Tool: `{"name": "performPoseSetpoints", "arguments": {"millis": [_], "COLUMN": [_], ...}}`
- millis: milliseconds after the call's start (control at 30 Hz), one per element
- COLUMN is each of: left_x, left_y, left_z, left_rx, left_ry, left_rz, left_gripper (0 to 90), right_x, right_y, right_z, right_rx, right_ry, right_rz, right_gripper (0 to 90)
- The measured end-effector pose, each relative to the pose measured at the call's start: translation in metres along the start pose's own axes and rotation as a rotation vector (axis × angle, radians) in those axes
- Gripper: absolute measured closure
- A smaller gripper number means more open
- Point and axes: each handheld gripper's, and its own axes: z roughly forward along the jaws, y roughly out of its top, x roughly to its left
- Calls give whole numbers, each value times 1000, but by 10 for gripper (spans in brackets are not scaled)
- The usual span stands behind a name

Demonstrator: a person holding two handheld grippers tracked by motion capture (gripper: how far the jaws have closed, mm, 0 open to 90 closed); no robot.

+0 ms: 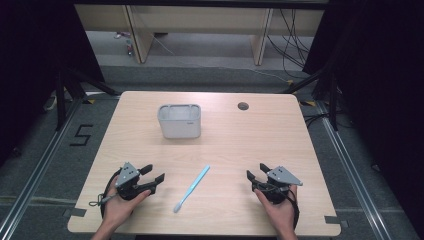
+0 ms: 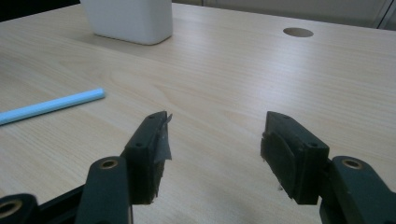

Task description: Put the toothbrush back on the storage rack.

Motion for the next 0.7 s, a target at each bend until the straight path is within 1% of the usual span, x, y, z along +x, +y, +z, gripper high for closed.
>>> {"name": "performPoseSetpoints", "arguments": {"millis": [33, 67, 100, 133, 167, 200, 233, 300, 333, 367, 400, 433, 467, 500, 533, 567, 600, 633, 667, 700], "left_x": [-2, -2, -7, -7, -10, -12, -16, -18, -21, -21, -23, -26, -26, -28, -30, -32, -34, -34, -37, -37], "left_y": [4, 4, 11, 11, 15, 17, 23, 25, 30, 30, 33, 37, 37, 40, 44, 47, 50, 50, 56, 56], "left_z": [0, 0, 1, 1, 2, 3, 5, 6, 8, 8, 10, 12, 12, 13, 15, 16, 17, 17, 20, 20], "left_rx": [26, 26, 62, 62, 80, 100, 135, 144, 168, 168, 184, 213, 213, 239, 275, 300, 318, 318, 365, 365], "left_ry": [-6, -6, -21, -21, -44, -45, -58, -61, -73, -73, -80, -89, -89, -103, -117, -115, -112, -112, -108, -108], "left_rz": [-13, -13, -27, -27, -22, -21, -21, -22, -12, -12, -3, 17, 17, 35, 51, 61, 66, 66, 89, 89], "left_gripper": [371, 369, 369, 369, 365, 365, 362, 362, 362, 363, 363, 365, 368, 369, 370, 374, 376, 378, 378, 379], "right_x": [-1, -1, 1, 1, -1, -1, 1, 2, -1, -1, -1, 1, 1, -2, -2, -1, -1, 0, 0, 0], "right_y": [0, 0, 0, 0, 0, 0, 0, 0, 1, 1, 0, 0, 0, 1, 1, 0, 0, 1, 1, 1], "right_z": [0, 0, 0, 0, 1, 1, 0, 0, 1, 1, 1, 1, 1, 1, 1, 2, 3, 1, 1, 1], "right_rx": [-1, -1, 8, 8, 12, 12, 4, 8, 12, 12, 12, 19, 19, 15, 17, 9, 12, 26, 31, 31], "right_ry": [5, 5, 10, 10, 26, 26, 10, 8, 0, 0, 2, 10, 10, 6, 6, 20, 25, 18, 17, 17], "right_rz": [0, 0, 37, 37, 22, 22, 38, 46, 0, 0, -2, 34, 34, 4, 4, 25, 24, 24, 24, 24], "right_gripper": [414, 414, 415, 415, 414, 414, 414, 414, 414, 414, 414, 414, 414, 414, 414, 414, 414, 414, 414, 414]}}
